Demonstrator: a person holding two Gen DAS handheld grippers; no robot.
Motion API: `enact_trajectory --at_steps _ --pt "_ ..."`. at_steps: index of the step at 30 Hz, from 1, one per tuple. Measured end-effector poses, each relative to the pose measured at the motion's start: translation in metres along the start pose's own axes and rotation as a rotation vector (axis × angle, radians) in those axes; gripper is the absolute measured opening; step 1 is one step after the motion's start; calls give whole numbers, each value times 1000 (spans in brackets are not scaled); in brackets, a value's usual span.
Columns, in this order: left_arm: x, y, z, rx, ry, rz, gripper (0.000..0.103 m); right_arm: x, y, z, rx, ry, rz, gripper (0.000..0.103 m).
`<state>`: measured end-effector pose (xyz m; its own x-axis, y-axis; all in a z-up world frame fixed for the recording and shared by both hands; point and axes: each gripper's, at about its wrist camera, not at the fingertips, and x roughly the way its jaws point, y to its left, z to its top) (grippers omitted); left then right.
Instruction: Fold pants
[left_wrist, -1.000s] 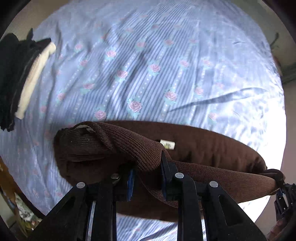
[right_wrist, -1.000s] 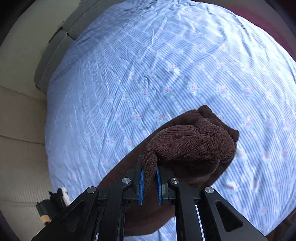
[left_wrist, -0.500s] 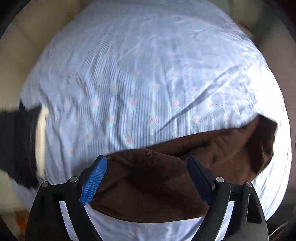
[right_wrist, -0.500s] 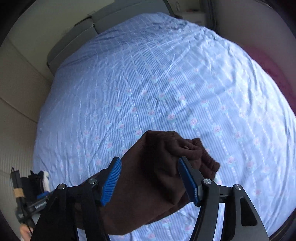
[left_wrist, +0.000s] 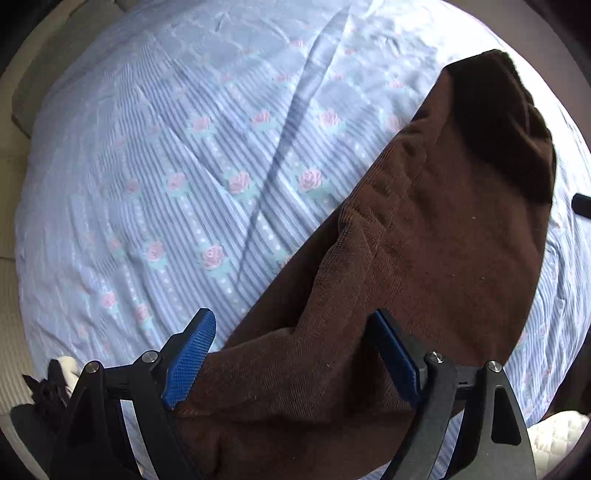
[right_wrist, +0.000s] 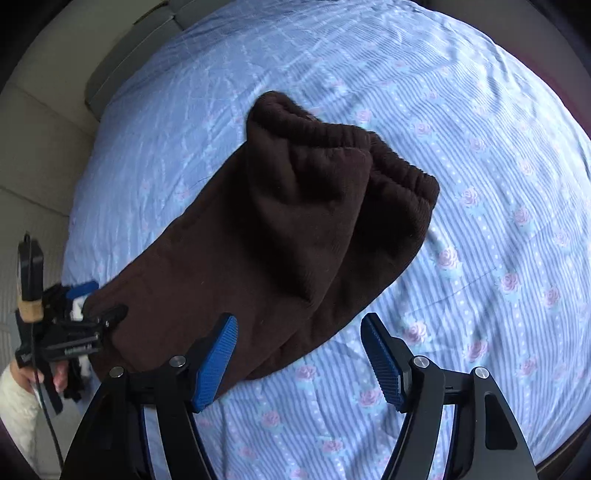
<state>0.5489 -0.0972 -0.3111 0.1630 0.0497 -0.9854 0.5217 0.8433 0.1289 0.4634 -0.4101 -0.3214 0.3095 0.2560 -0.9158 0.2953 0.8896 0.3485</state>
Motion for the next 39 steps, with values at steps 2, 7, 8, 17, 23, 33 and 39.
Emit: enact_trajectory --at_steps 2,7,8,17,23,33,39 --pt "7 4 -1 -42 13 -25 86 5 -12 16 56 -22 0 66" --pt "15 4 -4 -82 17 -57 70 17 -27 61 117 -48 32 65" --pt "16 2 -5 -87 23 -75 61 21 -27 67 111 -39 27 64" --pt "-27 -2 -9 -160 -84 -183 22 -2 -26 77 171 -59 90 11" --pt "-14 -10 27 -79 -40 -120 17 -49 -48 55 223 -91 -4 11" --pt "-16 14 25 -285 -57 -114 65 -51 -19 44 89 -161 -312 58" --pt "-90 55 -66 -417 -248 -21 73 -73 52 -19 -198 -150 -148 69"
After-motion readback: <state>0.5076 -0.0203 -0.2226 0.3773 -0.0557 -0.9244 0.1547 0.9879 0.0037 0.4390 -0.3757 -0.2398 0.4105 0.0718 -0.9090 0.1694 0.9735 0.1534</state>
